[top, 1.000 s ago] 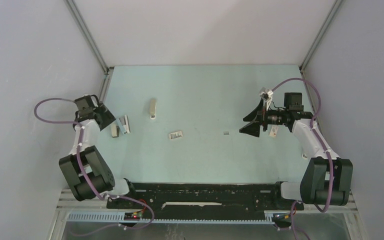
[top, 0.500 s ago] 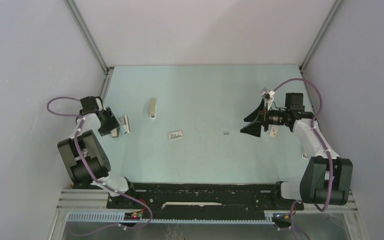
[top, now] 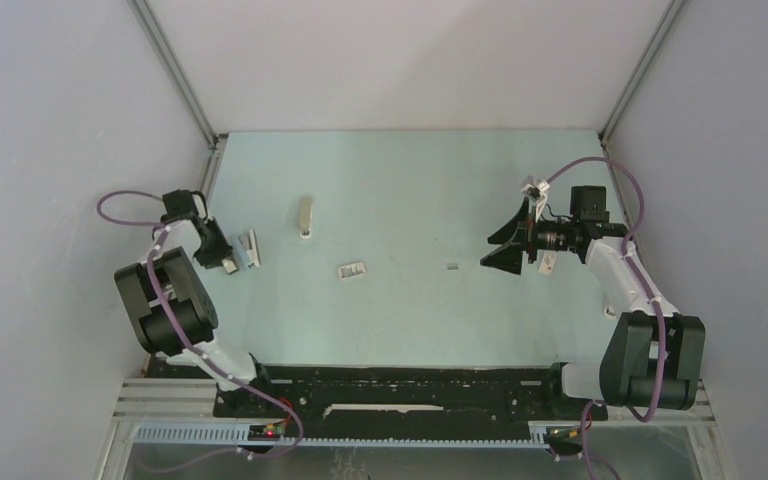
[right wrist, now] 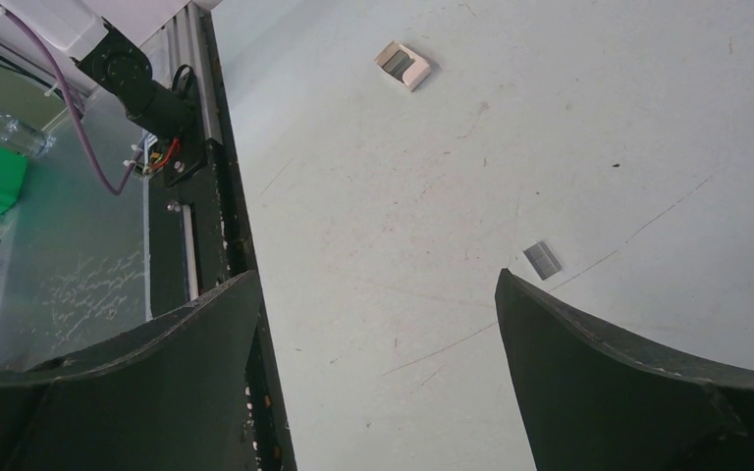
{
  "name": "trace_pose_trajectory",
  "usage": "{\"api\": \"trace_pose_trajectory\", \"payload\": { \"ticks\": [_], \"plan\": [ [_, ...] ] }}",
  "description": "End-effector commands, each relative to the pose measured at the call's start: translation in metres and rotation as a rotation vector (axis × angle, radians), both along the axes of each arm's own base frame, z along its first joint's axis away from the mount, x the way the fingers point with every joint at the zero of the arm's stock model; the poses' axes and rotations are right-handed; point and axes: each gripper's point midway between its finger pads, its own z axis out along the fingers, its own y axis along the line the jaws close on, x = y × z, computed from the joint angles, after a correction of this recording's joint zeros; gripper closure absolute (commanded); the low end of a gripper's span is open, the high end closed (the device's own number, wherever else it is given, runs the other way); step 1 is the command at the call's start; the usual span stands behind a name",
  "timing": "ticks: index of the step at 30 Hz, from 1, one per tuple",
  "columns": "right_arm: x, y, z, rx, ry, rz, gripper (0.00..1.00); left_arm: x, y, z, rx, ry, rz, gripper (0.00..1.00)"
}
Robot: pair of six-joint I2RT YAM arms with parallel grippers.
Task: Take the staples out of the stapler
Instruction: Pick up the stapler from the center of the board, then place the stapler at the center of the board.
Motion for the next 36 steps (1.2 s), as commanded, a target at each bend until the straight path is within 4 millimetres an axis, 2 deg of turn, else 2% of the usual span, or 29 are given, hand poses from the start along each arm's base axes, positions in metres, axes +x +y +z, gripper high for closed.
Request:
{"api": "trace_pose_trajectory", "payload": {
  "ticks": [1, 3, 5, 12, 17, 25, 36],
  "plan": [
    [-0.001, 0.0, 0.003, 0.019, -0.012, 0.014, 0.0, 0.013, 0.013, 0.017, 0.052, -0.037, 0.001, 0.76],
    [-0.001, 0.0, 0.003, 0.021, -0.012, 0.015, 0.0, 0.01, 0.015, 0.018, 0.063, -0.031, 0.008, 0.9],
    [-0.001, 0.001, 0.004, 0.021, -0.015, 0.016, 0.0, 0.007, 0.015, 0.022, 0.076, -0.033, 0.016, 0.99],
    [-0.003, 0.001, 0.005, 0.03, -0.018, 0.022, 0.0, -0.008, 0.009, 0.054, 0.113, -0.122, 0.04, 1.0],
    [-0.004, 0.001, 0.006, 0.035, -0.02, 0.027, 0.0, -0.017, -0.011, 0.076, 0.069, -0.201, 0.008, 1.0],
    [-0.006, 0.002, 0.008, 0.043, -0.024, 0.035, 0.0, -0.023, -0.068, 0.114, -0.09, -0.375, -0.129, 1.0],
    [-0.011, 0.005, 0.009, 0.052, -0.029, 0.056, 0.0, -0.039, -0.183, 0.147, -0.156, -0.552, -0.56, 1.0]
  ]
}}
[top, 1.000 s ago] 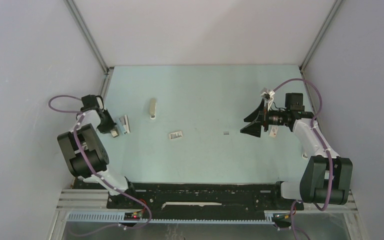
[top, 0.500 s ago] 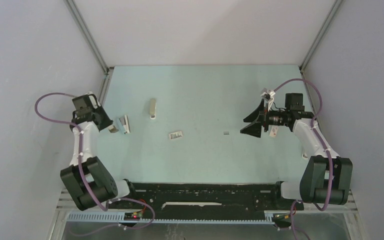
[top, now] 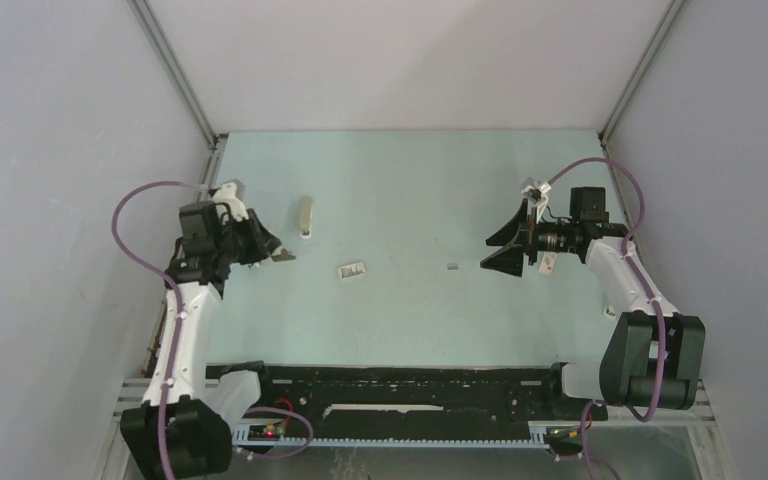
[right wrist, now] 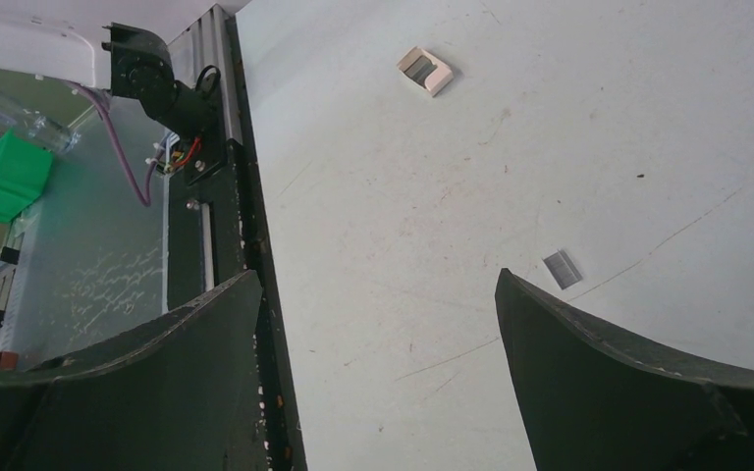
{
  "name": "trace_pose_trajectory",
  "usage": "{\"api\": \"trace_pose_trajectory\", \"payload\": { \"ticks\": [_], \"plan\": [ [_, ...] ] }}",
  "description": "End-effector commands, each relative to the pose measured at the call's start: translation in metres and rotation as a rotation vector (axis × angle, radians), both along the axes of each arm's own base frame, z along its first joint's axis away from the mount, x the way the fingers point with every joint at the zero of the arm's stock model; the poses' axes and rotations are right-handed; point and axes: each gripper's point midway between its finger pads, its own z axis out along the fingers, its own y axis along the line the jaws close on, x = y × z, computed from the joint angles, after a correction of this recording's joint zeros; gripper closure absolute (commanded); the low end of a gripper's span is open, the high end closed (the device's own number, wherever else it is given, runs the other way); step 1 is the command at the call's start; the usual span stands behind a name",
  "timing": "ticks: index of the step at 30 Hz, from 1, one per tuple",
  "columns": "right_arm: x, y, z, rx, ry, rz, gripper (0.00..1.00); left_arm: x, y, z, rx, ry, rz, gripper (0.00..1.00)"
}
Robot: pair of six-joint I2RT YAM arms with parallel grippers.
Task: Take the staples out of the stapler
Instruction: Place the stapler at the center of the board.
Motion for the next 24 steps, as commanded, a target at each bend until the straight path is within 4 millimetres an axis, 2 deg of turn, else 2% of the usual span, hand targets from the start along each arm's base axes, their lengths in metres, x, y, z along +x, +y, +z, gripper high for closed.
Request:
{"api": "trace_pose_trajectory", "payload": {
  "ticks": [1, 10, 17, 24],
  "plan": [
    [-0.005, 0.003, 0.006, 0.021, -0.032, 0.029, 0.0, -0.006, -0.054, 0.014, -0.008, -0.109, -0.224, 1.0],
    [-0.008, 0.002, 0.008, 0.016, -0.053, 0.031, 0.01, -0.022, -0.157, 0.027, 0.008, -0.248, -0.59, 1.0],
    [-0.009, 0.001, 0.008, 0.024, -0.047, 0.032, 0.0, -0.035, -0.217, 0.014, 0.023, -0.213, -0.793, 1.0],
    [-0.008, -0.001, 0.006, 0.026, -0.045, 0.025, 0.0, -0.045, -0.245, -0.004, 0.084, -0.189, -0.916, 1.0]
  ]
}}
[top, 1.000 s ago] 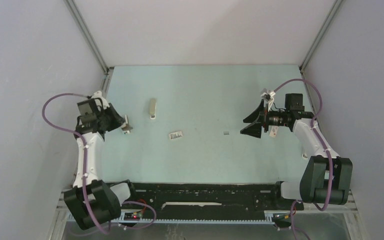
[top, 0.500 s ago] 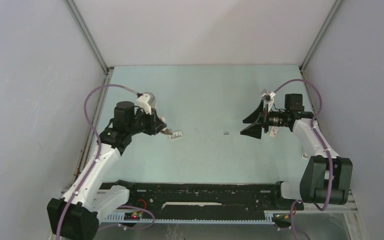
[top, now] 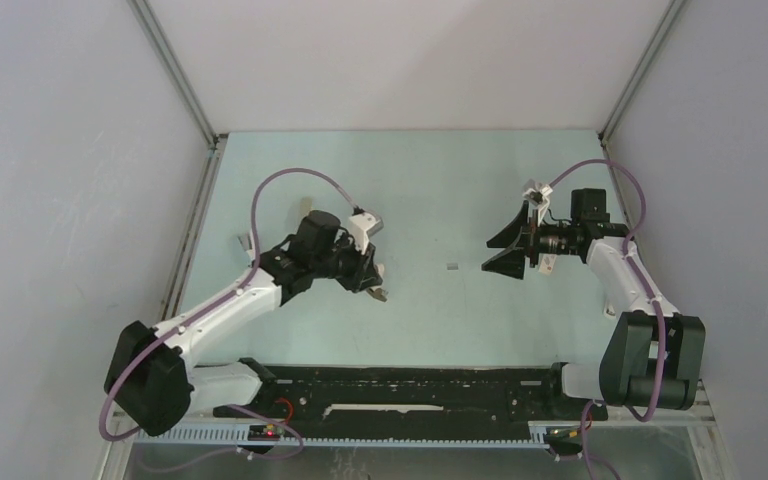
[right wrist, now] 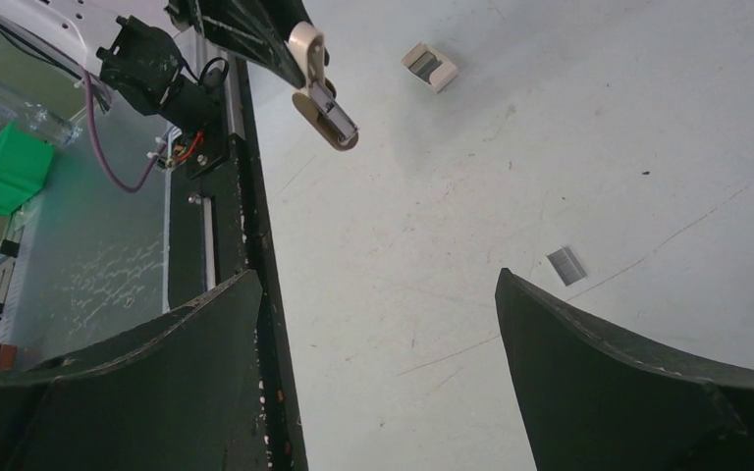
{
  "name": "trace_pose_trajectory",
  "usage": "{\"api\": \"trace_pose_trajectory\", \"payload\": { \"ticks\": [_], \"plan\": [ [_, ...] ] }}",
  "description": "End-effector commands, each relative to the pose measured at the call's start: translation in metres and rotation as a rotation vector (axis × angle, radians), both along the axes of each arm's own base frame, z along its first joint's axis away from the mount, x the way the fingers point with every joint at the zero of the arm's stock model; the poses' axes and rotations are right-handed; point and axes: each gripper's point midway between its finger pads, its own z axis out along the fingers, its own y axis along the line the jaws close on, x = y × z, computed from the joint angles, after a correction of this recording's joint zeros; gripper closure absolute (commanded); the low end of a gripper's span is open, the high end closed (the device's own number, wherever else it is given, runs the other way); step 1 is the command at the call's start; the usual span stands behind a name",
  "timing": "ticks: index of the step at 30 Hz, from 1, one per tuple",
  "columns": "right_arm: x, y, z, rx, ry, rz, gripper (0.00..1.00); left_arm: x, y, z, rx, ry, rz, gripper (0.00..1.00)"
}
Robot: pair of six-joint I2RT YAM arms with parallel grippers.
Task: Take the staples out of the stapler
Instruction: Place the stapler at the center of the board.
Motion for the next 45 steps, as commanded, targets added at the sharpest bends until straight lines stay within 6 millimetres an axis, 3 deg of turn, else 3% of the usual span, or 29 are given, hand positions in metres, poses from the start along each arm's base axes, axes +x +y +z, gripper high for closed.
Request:
{"api": "trace_pose_trajectory", "payload": {
  "ticks": [1, 14, 20, 37, 45],
  "plan": [
    [-0.003, -0.001, 0.007, 0.021, -0.035, 0.01, 0.0, 0.014, -0.022, 0.03, -0.006, -0.155, -0.088, 1.0],
    [-0.002, -0.005, 0.006, 0.02, -0.04, -0.001, 0.0, 0.019, -0.065, 0.004, 0.014, -0.31, -0.267, 1.0],
    [-0.002, -0.006, 0.003, 0.023, -0.03, -0.002, 0.01, 0.022, -0.079, -0.021, 0.027, -0.329, -0.296, 1.0],
    [-0.001, -0.007, -0.001, 0.021, -0.019, -0.001, 0.0, 0.026, -0.077, -0.078, 0.115, -0.324, -0.314, 0.98],
    [-0.002, -0.004, -0.005, 0.004, -0.015, 0.008, 0.0, 0.022, -0.075, -0.104, 0.15, -0.253, -0.317, 0.89]
  ]
}}
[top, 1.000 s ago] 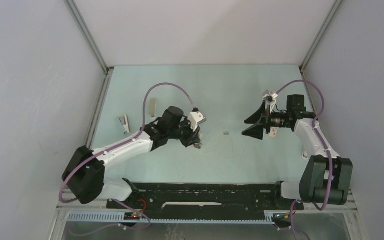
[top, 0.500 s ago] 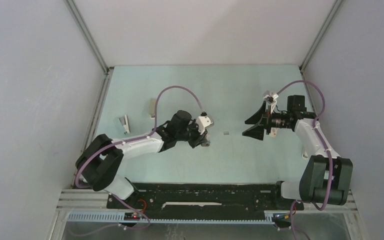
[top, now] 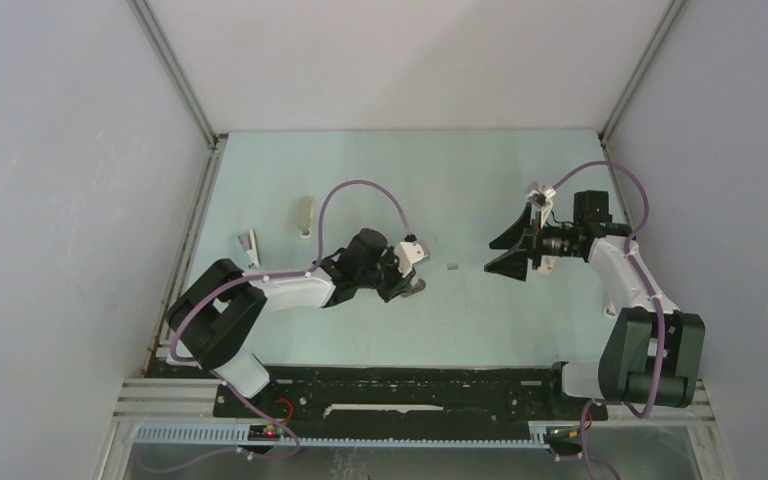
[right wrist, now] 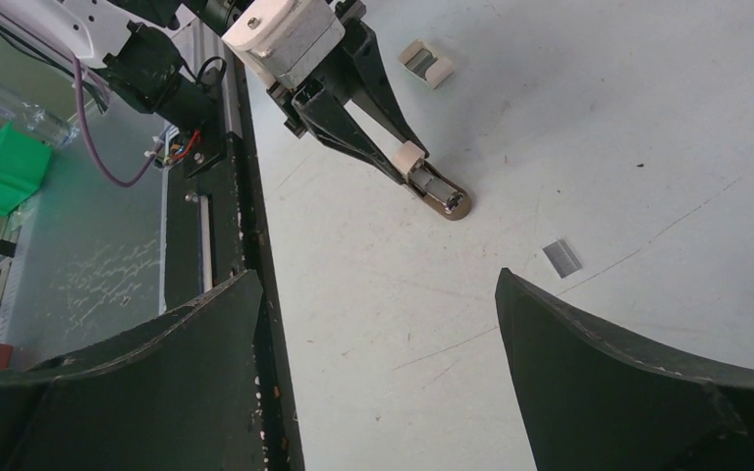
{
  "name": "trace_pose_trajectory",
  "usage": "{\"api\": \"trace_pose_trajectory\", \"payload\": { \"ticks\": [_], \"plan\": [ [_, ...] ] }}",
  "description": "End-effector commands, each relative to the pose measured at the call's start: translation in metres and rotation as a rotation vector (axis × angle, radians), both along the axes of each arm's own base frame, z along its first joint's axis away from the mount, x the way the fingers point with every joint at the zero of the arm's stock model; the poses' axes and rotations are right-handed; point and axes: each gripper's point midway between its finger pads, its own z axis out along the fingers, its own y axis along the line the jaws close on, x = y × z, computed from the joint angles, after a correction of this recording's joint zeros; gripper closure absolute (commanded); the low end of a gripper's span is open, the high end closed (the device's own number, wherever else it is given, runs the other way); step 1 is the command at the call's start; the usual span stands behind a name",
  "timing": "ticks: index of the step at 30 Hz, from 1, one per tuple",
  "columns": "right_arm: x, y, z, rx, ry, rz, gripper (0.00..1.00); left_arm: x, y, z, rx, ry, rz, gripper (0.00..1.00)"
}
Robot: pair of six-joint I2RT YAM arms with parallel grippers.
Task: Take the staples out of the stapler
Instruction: Place the stapler at the center of the board, then pick up the stapler from the center of the board.
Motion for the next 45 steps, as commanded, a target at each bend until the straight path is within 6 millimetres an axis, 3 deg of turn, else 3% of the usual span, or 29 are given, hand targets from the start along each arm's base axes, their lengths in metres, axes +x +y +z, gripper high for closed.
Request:
{"api": "trace_pose_trajectory", "payload": {
  "ticks": [1, 8, 16, 23, 31, 34, 38, 45],
  "plan": [
    [-0.002, 0.004, -0.002, -0.005, -0.012, 0.021, 0.0, -0.002, -0.003, -0.014, 0.021, 0.011, -0.009, 0.87],
    [-0.005, 0.012, -0.007, -0.049, -0.034, 0.049, 0.0, 0.001, -0.003, -0.009, 0.018, 0.013, 0.026, 0.62],
    [-0.023, 0.035, -0.014, -0.147, -0.091, 0.189, 0.0, 0.002, 0.003, 0.02, -0.031, -0.031, 0.076, 0.45],
    [-0.052, 0.055, -0.032, -0.307, -0.372, 0.508, 0.0, 0.005, 0.041, 0.056, -0.082, -0.153, 0.243, 0.34],
    [-0.025, 0.098, -0.051, -0.51, -0.569, 0.76, 0.01, 0.008, 0.122, 0.077, -0.107, -0.164, 0.689, 0.09],
    [-0.006, 0.117, -0.064, -0.593, -0.608, 0.775, 0.03, 0.0, 0.144, 0.083, -0.146, -0.152, 0.788, 0.06],
    [0.01, 0.138, -0.078, -0.684, -0.622, 0.776, 0.1, -0.012, 0.161, 0.085, -0.221, -0.148, 0.849, 0.06],
    [0.026, 0.152, -0.103, -0.807, -0.611, 0.783, 0.21, -0.022, 0.175, 0.08, -0.307, -0.141, 0.91, 0.06]
  ]
}}
